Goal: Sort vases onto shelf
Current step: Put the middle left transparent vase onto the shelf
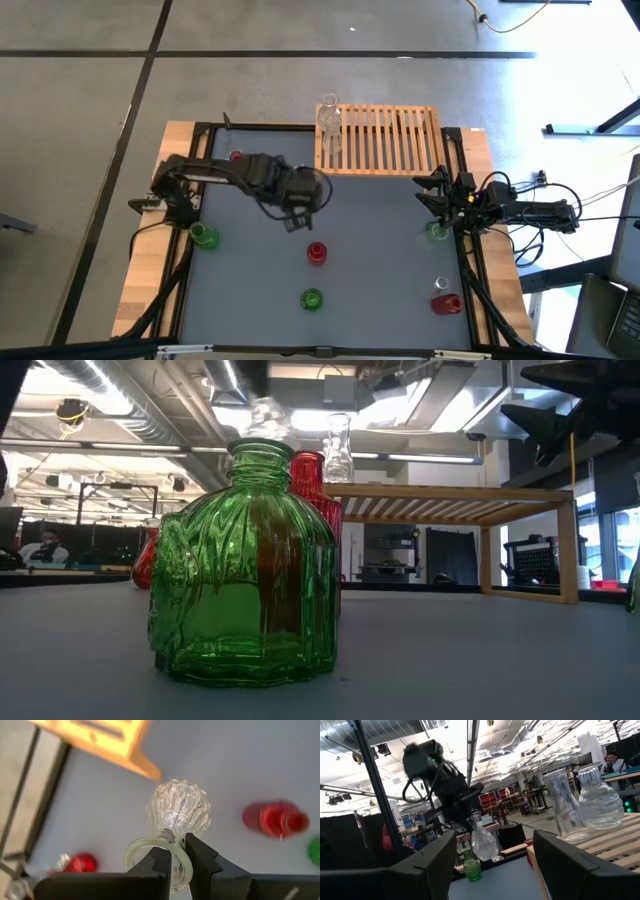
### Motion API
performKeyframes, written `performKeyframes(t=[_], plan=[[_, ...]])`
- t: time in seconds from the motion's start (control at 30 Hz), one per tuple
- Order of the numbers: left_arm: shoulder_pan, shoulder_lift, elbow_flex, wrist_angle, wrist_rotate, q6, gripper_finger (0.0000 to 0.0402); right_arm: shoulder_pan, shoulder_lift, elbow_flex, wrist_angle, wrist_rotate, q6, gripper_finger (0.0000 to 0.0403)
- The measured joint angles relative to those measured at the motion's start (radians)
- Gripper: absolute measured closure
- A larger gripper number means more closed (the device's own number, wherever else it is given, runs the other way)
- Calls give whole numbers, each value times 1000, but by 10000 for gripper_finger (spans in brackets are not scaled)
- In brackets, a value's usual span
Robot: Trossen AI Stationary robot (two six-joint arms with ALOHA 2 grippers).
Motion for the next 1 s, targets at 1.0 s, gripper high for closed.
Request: performKeyframes(t=[1.0], plan=[[6,65,-294,525,136,166,369,0,0,0,-36,-2,-11,152]])
